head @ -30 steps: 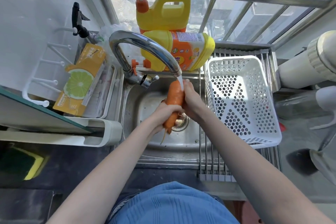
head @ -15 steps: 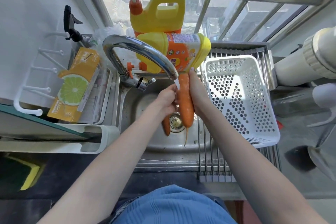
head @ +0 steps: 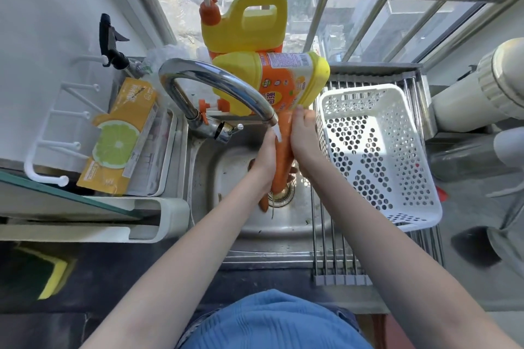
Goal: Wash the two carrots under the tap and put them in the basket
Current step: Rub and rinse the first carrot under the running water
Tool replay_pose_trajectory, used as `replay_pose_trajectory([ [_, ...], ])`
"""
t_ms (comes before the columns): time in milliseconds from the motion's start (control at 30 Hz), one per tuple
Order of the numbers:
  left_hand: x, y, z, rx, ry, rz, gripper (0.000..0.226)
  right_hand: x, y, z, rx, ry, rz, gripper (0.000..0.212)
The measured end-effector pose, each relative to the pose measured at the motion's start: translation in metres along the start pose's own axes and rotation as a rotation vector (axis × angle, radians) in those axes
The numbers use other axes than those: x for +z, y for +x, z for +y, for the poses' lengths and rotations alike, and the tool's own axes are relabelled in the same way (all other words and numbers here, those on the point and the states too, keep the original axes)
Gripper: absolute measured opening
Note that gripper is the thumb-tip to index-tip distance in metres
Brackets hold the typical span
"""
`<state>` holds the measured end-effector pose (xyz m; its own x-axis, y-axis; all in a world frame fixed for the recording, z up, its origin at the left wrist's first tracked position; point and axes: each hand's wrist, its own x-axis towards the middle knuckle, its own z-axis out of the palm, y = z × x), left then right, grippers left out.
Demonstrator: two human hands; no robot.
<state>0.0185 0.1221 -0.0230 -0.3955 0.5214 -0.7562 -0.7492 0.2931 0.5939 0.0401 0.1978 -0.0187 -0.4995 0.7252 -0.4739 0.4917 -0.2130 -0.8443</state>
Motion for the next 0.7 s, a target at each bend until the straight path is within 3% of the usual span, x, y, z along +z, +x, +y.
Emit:
replay_pose_trajectory([
  [67,-0.008,0.000,-0.002,-0.033,0.065,0.047,0.086,-0.007,-0.006,0.008,-0.050,-0.068,-0.178,0.043],
  [133,-0.018,-0.003,0.000,-0.187,-0.025,-0.044,0.089,-0.016,-0.011,0.020,-0.122,-0.162,-0.341,0.057],
  [267,-0.025,-0.013,-0.001,-0.324,-0.303,-0.271,0.076,-0.027,-0.020,0.031,-0.115,0.164,-0.611,0.072],
  [333,-0.022,-0.016,0.000,-0.308,-0.305,-0.286,0.073,-0.026,-0.023,0.029,-0.157,0.223,-0.593,0.068],
  [433,-0.020,-0.018,0.003,-0.271,-0.241,-0.271,0.076,-0.013,-0.033,0.024,-0.220,0.142,-0.314,0.042],
  [500,-0.021,-0.018,0.003,-0.242,-0.200,-0.276,0.075,-0.004,-0.040,0.017,-0.153,0.144,-0.165,0.027],
  [633,-0.031,-0.019,0.000,-0.286,-0.160,-0.311,0.074,0.004,-0.029,0.016,-0.006,0.033,-0.101,0.043],
  [700,-0.040,-0.017,-0.001,-0.326,-0.061,-0.326,0.078,0.004,-0.025,0.013,0.231,0.184,-0.120,0.056],
])
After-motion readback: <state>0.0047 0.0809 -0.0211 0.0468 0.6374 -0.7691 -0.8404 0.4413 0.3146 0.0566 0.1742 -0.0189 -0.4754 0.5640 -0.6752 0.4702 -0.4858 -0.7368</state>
